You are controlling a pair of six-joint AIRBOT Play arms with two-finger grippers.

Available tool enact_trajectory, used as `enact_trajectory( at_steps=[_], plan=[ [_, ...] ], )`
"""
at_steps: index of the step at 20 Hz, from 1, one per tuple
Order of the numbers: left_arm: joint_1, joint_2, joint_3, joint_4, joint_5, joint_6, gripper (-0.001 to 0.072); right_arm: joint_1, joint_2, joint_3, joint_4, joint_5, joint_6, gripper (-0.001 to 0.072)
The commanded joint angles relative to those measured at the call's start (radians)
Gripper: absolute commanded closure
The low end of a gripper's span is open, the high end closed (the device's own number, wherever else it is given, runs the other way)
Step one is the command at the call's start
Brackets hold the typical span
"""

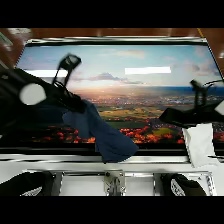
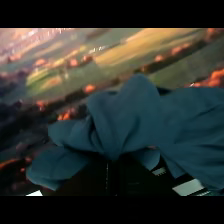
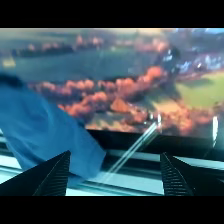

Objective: Fold the shirts.

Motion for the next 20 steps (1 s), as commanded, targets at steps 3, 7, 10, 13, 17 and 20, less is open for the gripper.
enact_trajectory(
  at_steps=[3, 7, 10, 13, 17, 20],
  plan=[
    [0.07, -0.051, -0.265, 0.016, 0.033, -0.026, 0.016, 0.122, -0.141, -0.155, 0.001, -0.129, 0.008, 0.0029],
    [0.294, -0.046, -0.26, 0.008, 0.043, 0.084, 0.0005, 0.122, -0.2, -0.155, -0.081, -0.084, -0.044, 0.0029],
    [0.54, -0.047, -0.313, -0.245, 0.008, 0.172, 0.003, 0.07, -0.236, -0.161, -0.12, 0.012, -0.041, 0.0029],
    [0.674, -0.046, -0.472, -0.54, 0.017, 0.271, 0.0018, 0.037, -0.237, -0.22, 0.046, -0.001, -0.087, 0.0029],
    [0.638, -0.035, -0.739, -0.583, 0.225, 0.293, 0.0018, 0.036, -0.237, -0.327, 0.091, -0.023, -0.111, 0.0029],
    [0.628, -0.035, -0.832, -0.695, 0.357, 0.333, 0.0017, 0.037, -0.237, -0.344, 0.143, -0.029, -0.097, 0.0029]
  ],
)
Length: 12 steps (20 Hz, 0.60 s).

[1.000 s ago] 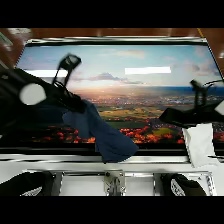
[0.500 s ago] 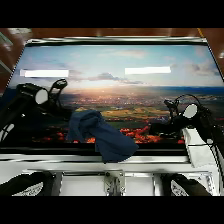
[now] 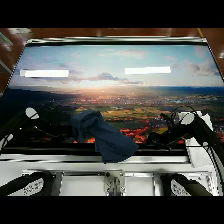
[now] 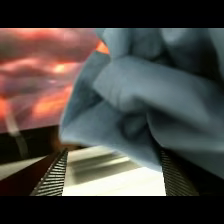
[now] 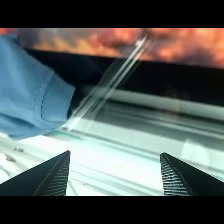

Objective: Fold the shirts.

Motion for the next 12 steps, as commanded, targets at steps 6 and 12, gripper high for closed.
enact_trajectory(
  at_steps=[6, 12],
  plan=[
    [0.0, 0.0, -0.112, -0.184, 0.22, 0.05, 0.0514, -0.003, -0.002, -0.031, 0.101, -0.098, 0.04, 0.0029],
    [0.002, 0.024, -0.069, -0.183, 0.175, 0.122, 0.0663, 0.168, -0.002, -0.107, 0.209, -0.274, 0.055, 0.0029]
  ],
)
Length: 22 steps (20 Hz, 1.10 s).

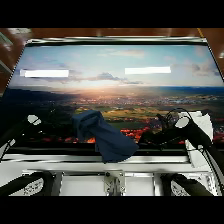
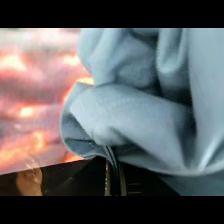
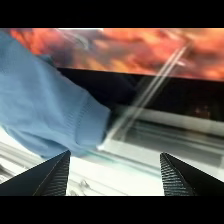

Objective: Fold the shirts.

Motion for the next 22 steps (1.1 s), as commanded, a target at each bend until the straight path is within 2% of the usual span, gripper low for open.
enact_trajectory(
  at_steps=[1, 5, 7, 8, 9, 10, 13, 17, 22],
  plan=[
    [0.002, 0.022, 0.028, -0.006, -0.035, 0.043, 0.0662, 0.097, 0.0, -0.056, 0.094, -0.153, 0.025, 0.0029],
    [0.002, 0.061, 0.071, -0.005, -0.043, 0.045, 0.0662, 0.19, 0.0, -0.097, 0.182, -0.221, 0.042, 0.0032],
    [0.002, 0.065, 0.105, -0.005, -0.043, 0.045, 0.0662, 0.237, -0.023, -0.106, 0.2, -0.253, 0.069, 0.0161],
    [0.002, 0.068, 0.126, -0.006, -0.048, 0.044, 0.0663, 0.254, -0.044, -0.106, 0.225, -0.259, 0.066, 0.0251],
    [0.002, 0.072, 0.15, -0.006, -0.06, 0.045, 0.0663, 0.26, -0.062, -0.105, 0.251, -0.26, 0.063, 0.0492],
    [0.002, 0.079, 0.178, -0.005, -0.074, 0.045, 0.0663, 0.257, -0.065, -0.104, 0.285, -0.256, 0.046, 0.0644],
    [0.002, 0.15, 0.315, 0.039, -0.114, 0.045, 0.0664, 0.213, 0.023, -0.008, 0.232, -0.132, -0.05, 0.065],
    [0.003, 0.318, 0.638, 0.182, -0.179, 0.024, 0.0664, 0.026, 0.273, 0.312, 0.067, 0.074, 0.053, 0.065],
    [0.003, 0.463, 1.007, 0.43, -0.299, -0.115, 0.0664, -0.231, 0.499, 0.774, 0.05, 0.052, 0.108, 0.065]
  ],
)
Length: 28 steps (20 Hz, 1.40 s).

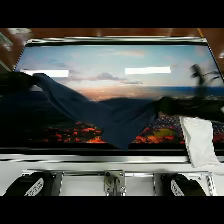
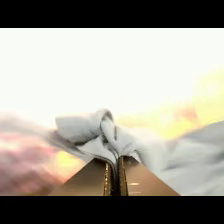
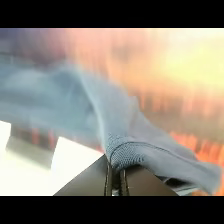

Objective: Fold the shirts.

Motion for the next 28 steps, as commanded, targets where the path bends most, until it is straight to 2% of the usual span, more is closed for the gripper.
enact_trajectory(
  at_steps=[1, 5, 8, 10, 15, 17, 19, 21, 22, 25, 28],
  plan=[
    [0.0, 0.1, 0.211, 0.186, -0.101, -0.091, 0.0664, -0.142, 0.13, 0.284, -0.031, 0.03, 0.059, 0.065],
    [0.0, 0.175, 0.22, 0.263, -0.253, -0.133, 0.0664, -0.161, 0.16, 0.435, -0.064, 0.078, 0.059, 0.065],
    [0.0, 0.189, 0.199, 0.27, -0.383, -0.171, 0.0663, -0.161, 0.16, 0.515, -0.156, 0.058, 0.059, 0.065],
    [0.0, 0.199, 0.13, 0.27, -0.407, -0.182, 0.0664, -0.161, 0.159, 0.522, -0.228, 0.084, 0.06, 0.065],
    [0.0, 0.221, -0.279, 0.258, -0.406, -0.212, 0.0663, -0.16, 0.054, 0.443, -0.349, 0.431, 0.059, 0.0649],
    [-0.001, 0.222, -0.487, 0.181, -0.37, -0.235, 0.0663, -0.16, 0.022, 0.292, -0.349, 0.454, 0.06, 0.065],
    [0.0, 0.221, -0.658, 0.079, -0.246, -0.235, 0.0664, -0.16, 0.006, 0.097, -0.368, 0.345, 0.054, 0.065],
    [0.0, 0.196, -0.741, 0.056, -0.09, -0.243, 0.0664, -0.16, -0.032, -0.066, -0.37, 0.131, 0.057, 0.065],
    [0.0, 0.162, -0.747, 0.064, -0.055, -0.242, 0.0664, -0.16, -0.072, -0.114, -0.339, 0.026, 0.06, 0.065],
    [0.0, -0.012, -0.73, 0.087, 0.054, -0.242, 0.0664, -0.16, -0.244, -0.135, -0.22, -0.209, 0.055, 0.065],
    [0.0, -0.217, -0.665, 0.085, 0.215, -0.253, 0.0664, -0.16, -0.418, -0.135, -0.027, -0.41, -0.01, 0.065]
  ],
)
